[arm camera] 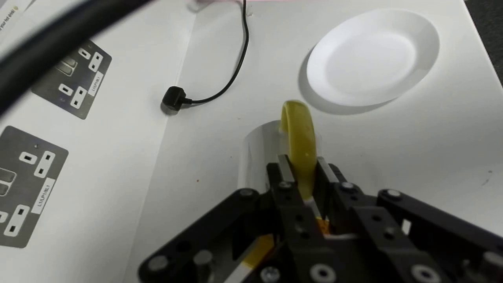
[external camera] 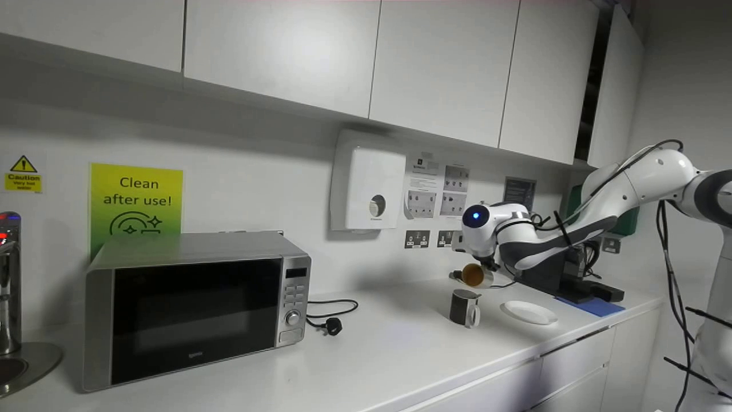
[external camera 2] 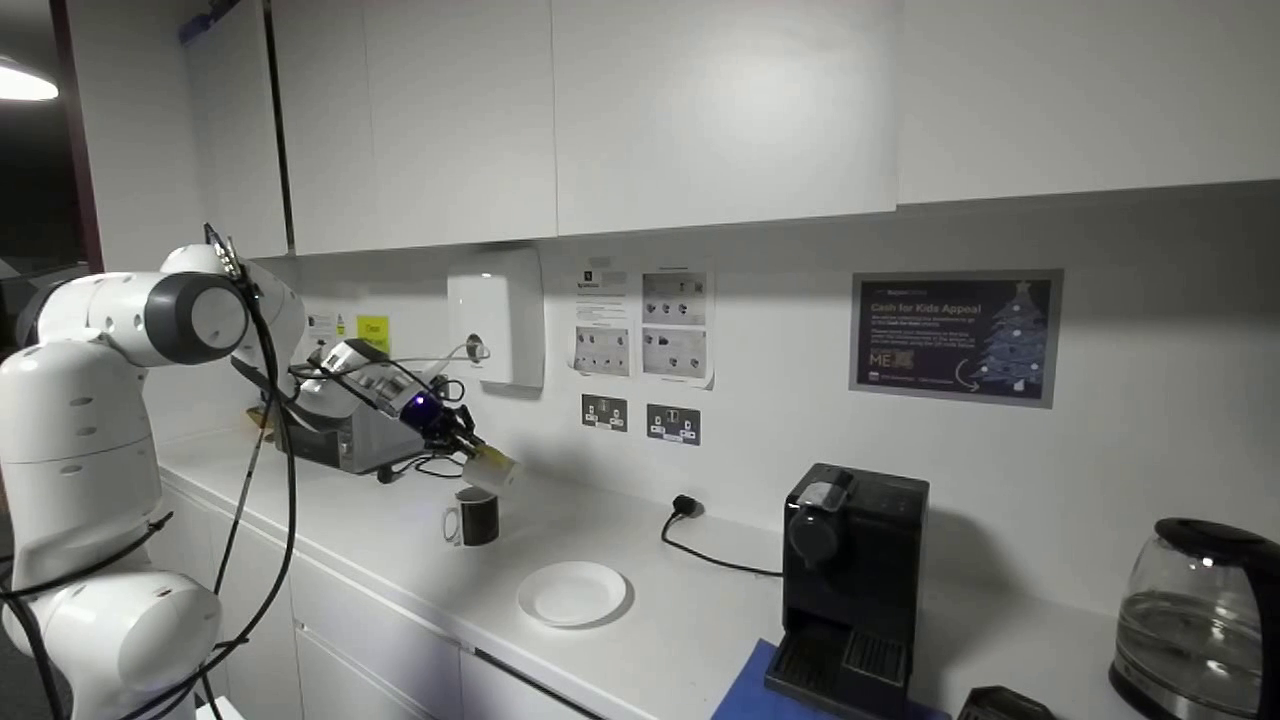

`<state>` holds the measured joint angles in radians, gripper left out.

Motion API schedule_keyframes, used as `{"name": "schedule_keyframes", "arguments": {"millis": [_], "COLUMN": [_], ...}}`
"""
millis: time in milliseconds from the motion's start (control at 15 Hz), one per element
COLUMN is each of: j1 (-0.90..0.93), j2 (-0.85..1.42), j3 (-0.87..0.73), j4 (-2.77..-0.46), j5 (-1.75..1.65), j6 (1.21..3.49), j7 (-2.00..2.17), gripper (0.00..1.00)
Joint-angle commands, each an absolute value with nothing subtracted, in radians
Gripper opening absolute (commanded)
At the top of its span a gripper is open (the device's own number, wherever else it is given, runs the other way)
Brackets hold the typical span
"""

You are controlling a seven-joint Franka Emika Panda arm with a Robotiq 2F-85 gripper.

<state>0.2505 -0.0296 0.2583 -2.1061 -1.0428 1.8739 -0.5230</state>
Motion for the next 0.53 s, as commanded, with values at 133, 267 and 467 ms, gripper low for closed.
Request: {"name": "schedule_keyframes", "arguments": {"millis": [133, 267, 467], "j1": [0.263, 0.264, 0.266], "j2": [-0.005, 0.006, 0.019], "j3": [0.272, 0.276, 0.280], "j4": [-2.043, -2.035, -2.023], "j5": [-1.090, -1.091, -1.091], "j6": [1.785, 1.769, 1.747], "j7": [-0.573, -0.581, -0.593], "gripper": [0.05, 0.05, 0.05]}}
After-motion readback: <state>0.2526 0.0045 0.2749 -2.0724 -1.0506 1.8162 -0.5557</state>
